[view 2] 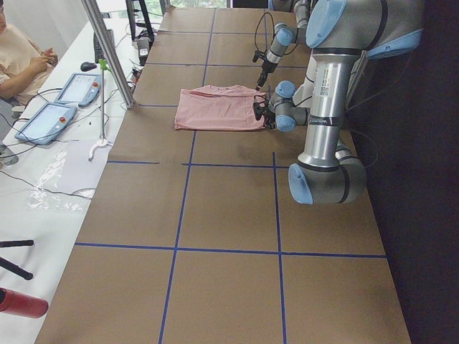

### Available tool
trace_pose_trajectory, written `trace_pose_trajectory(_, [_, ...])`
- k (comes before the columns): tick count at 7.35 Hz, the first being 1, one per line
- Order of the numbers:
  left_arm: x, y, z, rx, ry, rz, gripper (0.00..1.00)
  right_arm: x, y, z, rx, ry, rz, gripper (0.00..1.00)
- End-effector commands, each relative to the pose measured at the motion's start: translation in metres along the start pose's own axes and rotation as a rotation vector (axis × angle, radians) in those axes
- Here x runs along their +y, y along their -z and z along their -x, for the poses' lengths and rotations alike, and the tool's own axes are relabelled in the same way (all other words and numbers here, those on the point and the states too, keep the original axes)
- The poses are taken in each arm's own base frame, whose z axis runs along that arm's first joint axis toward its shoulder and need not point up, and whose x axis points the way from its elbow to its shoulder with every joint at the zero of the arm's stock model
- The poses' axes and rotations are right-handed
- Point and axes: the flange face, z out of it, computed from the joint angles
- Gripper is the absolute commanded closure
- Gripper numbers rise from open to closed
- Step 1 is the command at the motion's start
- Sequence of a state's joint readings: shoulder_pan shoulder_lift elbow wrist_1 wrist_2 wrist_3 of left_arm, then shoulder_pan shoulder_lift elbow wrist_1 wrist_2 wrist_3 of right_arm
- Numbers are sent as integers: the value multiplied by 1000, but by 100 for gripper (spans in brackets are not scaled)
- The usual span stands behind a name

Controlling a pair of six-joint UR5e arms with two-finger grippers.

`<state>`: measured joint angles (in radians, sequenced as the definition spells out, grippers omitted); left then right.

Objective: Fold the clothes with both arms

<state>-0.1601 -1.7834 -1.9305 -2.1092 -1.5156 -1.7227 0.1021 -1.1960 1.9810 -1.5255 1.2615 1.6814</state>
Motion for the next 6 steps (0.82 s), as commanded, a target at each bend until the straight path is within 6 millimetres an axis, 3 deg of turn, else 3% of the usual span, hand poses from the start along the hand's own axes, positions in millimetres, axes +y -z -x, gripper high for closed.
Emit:
trace_pose_trajectory(1, [0,1,-1,3,0,1,100,0,-6,6,49,26,-34,20])
trace_pose_trajectory(3, [1,2,-2,6,-1,3,100,2,-11,12,55,27,-38,22])
trace_pose_trajectory(4, [2,2,-3,7,0,4,100,6,-20,24,61,28,-45,23])
trace_pose_trajectory(6, [3,2,-4,10,0,6,100,7,-28,24,75,32,-52,25])
